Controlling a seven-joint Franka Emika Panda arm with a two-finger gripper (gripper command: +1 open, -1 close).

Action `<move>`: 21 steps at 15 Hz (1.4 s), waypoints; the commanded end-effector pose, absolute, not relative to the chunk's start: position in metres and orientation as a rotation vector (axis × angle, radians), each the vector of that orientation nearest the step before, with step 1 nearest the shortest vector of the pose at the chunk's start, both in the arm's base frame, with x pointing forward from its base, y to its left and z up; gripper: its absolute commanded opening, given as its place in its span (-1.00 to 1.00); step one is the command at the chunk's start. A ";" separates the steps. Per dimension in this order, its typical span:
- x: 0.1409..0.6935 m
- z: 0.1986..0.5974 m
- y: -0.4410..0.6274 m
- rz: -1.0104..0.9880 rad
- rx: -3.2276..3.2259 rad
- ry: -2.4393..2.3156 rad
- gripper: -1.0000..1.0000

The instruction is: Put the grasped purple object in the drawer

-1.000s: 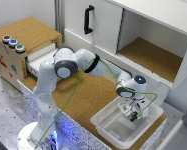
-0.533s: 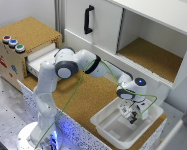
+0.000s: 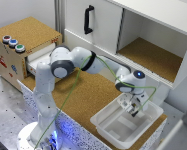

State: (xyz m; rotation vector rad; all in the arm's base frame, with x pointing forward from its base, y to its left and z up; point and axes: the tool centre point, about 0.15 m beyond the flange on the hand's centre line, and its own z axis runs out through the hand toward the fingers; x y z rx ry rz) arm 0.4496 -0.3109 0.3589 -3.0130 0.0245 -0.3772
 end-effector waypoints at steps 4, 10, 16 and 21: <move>0.422 0.478 -0.095 -0.521 -2.800 -0.662 -1.00; 0.419 0.469 0.043 -0.337 -2.608 -1.122 -1.00; 0.419 0.449 0.167 -0.166 -2.459 -1.378 -1.00; 0.396 0.412 0.246 -0.103 -2.408 -1.678 -1.00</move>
